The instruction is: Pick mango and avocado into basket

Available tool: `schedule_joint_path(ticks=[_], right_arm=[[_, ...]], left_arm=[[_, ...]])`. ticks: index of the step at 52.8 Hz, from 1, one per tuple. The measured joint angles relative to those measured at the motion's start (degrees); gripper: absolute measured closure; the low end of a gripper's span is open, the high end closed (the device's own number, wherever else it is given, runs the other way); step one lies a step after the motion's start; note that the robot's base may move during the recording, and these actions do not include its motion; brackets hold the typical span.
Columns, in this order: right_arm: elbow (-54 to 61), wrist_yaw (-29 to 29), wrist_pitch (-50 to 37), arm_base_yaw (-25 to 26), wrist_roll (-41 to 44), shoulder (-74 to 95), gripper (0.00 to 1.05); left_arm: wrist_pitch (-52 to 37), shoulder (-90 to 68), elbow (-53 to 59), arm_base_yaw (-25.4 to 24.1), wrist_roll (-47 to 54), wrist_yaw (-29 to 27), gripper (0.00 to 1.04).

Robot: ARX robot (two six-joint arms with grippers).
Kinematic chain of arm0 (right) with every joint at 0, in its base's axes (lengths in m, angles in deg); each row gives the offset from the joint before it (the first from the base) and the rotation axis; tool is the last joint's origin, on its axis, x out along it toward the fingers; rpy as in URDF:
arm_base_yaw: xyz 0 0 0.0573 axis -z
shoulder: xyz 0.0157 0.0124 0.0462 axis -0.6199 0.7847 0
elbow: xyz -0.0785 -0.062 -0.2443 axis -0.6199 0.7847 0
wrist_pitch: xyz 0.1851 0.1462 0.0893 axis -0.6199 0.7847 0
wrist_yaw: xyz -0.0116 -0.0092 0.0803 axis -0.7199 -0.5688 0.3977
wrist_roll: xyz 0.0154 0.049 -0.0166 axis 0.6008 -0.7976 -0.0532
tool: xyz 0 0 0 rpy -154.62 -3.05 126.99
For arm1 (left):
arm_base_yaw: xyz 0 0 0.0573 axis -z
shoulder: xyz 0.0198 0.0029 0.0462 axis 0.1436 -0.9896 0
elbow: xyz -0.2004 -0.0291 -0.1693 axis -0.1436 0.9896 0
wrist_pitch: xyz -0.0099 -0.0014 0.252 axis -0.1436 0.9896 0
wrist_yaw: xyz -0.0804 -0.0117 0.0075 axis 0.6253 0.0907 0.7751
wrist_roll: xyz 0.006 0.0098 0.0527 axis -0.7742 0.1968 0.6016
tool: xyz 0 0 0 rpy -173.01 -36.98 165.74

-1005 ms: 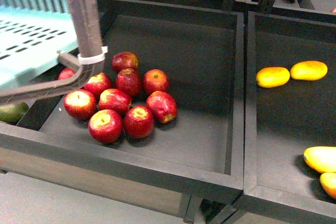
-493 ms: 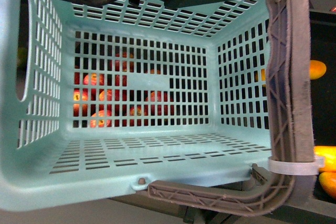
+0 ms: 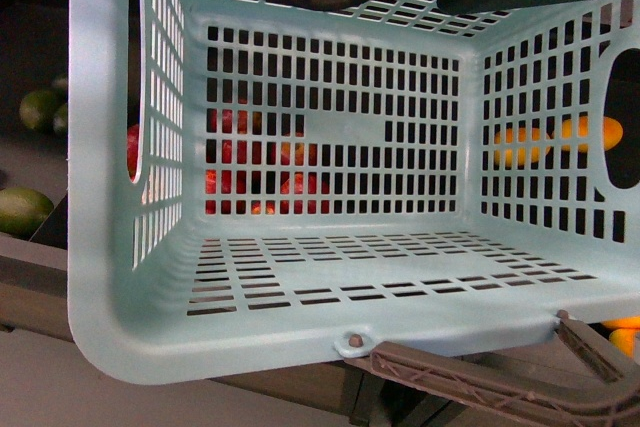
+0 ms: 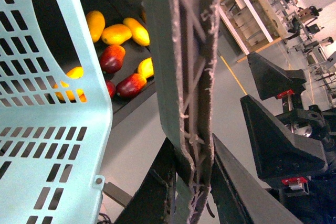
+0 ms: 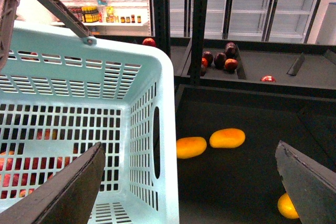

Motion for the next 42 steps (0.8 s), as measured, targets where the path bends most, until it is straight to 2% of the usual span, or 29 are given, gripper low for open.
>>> schedule_joint_path(ticks=[4,9,29,30,34,35,38,42], right_arm=[[0.00,0.00,0.00,0.00,0.00,0.00,0.08],[0.00,0.00,0.00,0.00,0.00,0.00,0.08],[0.00,0.00,0.00,0.00,0.02,0.00,0.08],[-0.04,-1.31,0.31,-0.37,-0.66,0.24,0.08],[-2.08,-14.19,4.24,-3.06,-6.95,4.85,0.08],[-2.47,-16.02,3.78,-2.56,-8.74,6.60,0.08],[-3.34,-16.11,1.86,-0.04,-10.58,10.25,0.08],[-6.47,-11.69,-2.54,7.04,-13.11,18.43,0.08]], left_arm=[[1.03,0.00,0.00,-0.02,1.22,-4.22,0.91],[1.09,0.02,-0.09,-0.46,1.99,-5.31,0.91],[1.11,0.02,-0.09,-0.31,2.21,-4.63,0.91],[1.11,0.02,-0.09,-0.24,2.21,-4.59,0.91],[1.14,0.02,-0.11,-0.22,2.16,-4.55,0.91],[1.14,0.02,-0.11,-0.22,2.16,-4.52,0.91],[1.14,0.02,-0.13,-0.22,2.12,-4.79,0.91],[1.14,0.02,-0.13,-0.28,2.14,-5.14,0.91]])
